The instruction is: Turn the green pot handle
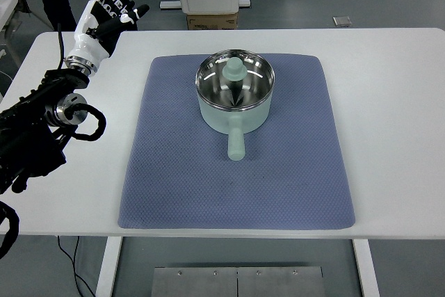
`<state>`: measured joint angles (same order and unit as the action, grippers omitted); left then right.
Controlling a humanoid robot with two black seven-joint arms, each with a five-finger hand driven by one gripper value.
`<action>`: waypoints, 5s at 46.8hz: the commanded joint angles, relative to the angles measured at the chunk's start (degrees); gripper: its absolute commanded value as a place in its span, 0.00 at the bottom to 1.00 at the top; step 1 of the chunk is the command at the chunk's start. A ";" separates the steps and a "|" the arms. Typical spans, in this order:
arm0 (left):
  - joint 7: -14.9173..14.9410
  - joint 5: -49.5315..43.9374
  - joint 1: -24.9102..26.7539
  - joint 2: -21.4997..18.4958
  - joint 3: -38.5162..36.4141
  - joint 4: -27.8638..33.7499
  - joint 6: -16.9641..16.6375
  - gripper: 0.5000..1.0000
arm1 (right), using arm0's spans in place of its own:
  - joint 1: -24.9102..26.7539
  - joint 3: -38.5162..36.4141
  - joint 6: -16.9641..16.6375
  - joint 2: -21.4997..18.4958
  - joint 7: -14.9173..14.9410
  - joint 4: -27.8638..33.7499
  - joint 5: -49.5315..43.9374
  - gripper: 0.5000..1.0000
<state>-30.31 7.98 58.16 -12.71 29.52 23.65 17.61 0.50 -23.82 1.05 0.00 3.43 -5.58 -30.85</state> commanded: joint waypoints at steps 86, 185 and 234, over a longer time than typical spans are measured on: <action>-4.69 83.16 21.65 -14.89 -12.90 44.46 13.07 1.00 | -0.06 0.00 0.00 0.00 0.00 0.04 0.00 1.00; -4.69 101.53 22.97 -3.02 -31.28 46.57 7.09 1.00 | 0.02 0.00 0.00 0.00 0.00 -0.13 0.00 1.00; -4.69 102.49 23.14 -3.98 -32.51 45.52 7.00 1.00 | 0.03 0.00 0.00 0.00 0.00 0.04 0.00 1.00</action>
<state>-35.00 110.14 81.28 -16.61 -2.73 69.16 24.61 0.52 -23.82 1.05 0.00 3.43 -5.61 -30.85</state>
